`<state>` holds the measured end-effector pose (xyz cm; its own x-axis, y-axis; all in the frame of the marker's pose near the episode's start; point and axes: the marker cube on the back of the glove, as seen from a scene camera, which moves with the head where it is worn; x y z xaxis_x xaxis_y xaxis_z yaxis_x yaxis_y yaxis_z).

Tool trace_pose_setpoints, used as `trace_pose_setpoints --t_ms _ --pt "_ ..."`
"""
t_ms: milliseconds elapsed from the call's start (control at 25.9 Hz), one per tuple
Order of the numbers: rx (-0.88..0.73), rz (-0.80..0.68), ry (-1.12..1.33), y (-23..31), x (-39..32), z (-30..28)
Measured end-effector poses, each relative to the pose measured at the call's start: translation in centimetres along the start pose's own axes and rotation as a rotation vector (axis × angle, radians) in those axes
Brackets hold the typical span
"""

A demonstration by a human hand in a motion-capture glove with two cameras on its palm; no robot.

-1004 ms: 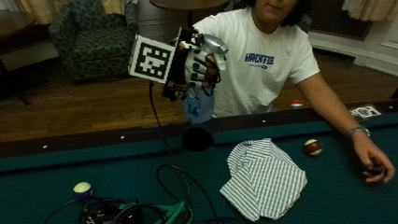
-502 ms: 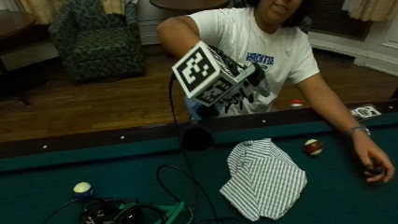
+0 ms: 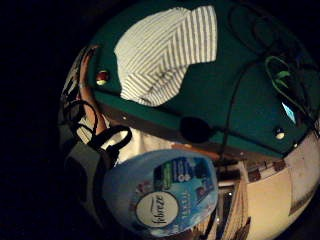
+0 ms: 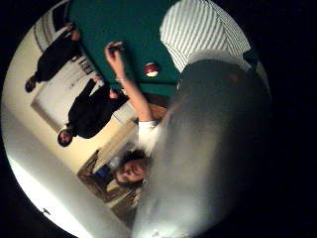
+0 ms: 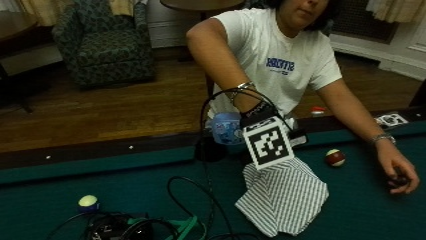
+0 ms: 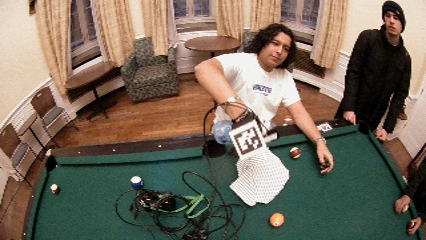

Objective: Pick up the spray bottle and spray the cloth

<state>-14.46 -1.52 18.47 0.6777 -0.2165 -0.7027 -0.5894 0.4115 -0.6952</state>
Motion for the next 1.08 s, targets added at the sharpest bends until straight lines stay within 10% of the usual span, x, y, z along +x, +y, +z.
trace_pose_setpoints --t_ms 579,1081 --pt "-0.32 0.182 0.049 -6.3 2.0 8.3" --pt "-0.121 -0.009 -0.023 -3.1 -1.7 2.1"
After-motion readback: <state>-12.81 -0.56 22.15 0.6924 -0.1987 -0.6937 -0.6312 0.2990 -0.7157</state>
